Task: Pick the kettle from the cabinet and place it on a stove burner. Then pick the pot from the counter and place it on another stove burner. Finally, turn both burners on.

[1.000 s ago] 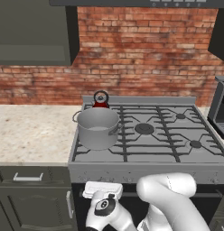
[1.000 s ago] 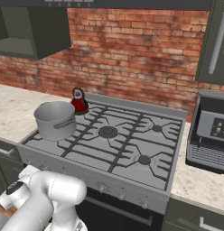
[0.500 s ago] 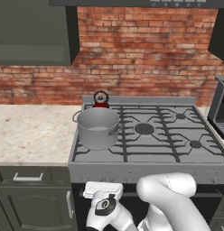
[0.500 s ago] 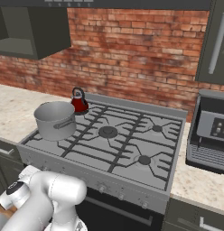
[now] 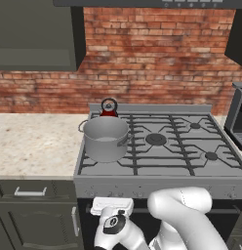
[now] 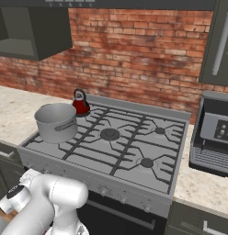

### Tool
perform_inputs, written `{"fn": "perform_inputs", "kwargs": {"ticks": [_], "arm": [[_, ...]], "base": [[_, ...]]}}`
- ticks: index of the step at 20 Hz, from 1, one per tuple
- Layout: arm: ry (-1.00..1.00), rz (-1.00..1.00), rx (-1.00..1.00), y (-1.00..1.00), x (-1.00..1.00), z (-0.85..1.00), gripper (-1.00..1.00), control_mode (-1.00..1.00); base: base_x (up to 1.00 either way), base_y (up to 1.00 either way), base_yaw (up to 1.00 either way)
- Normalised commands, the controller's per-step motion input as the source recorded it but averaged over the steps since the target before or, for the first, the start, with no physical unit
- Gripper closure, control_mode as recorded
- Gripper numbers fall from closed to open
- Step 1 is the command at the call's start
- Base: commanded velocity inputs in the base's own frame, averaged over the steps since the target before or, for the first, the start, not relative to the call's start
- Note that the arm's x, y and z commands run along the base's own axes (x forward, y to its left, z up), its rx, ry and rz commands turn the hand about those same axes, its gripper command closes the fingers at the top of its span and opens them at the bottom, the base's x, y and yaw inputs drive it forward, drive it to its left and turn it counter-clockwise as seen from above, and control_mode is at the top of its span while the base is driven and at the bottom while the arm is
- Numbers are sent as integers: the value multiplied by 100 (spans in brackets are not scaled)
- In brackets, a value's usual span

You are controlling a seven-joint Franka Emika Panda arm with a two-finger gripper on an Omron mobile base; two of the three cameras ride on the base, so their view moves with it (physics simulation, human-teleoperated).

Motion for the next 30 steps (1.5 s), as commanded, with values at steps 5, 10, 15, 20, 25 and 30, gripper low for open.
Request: {"fn": "perform_inputs", "kwargs": {"ticks": [5,10,15,20,25,30], "arm": [[1,0,-20,0,0,5,100,-100],[2,0,-20,0,0,7,100,-100],[3,0,-20,0,0,5,100,-100],[3,0,-19,0,0,4,100,-100],[3,0,-20,0,0,1,100,-100],[3,0,-19,0,0,0,100,-100]], "base": [[0,0,0],[0,0,0],[0,0,0],[0,0,0],[0,0,0],[0,0,0]]}}
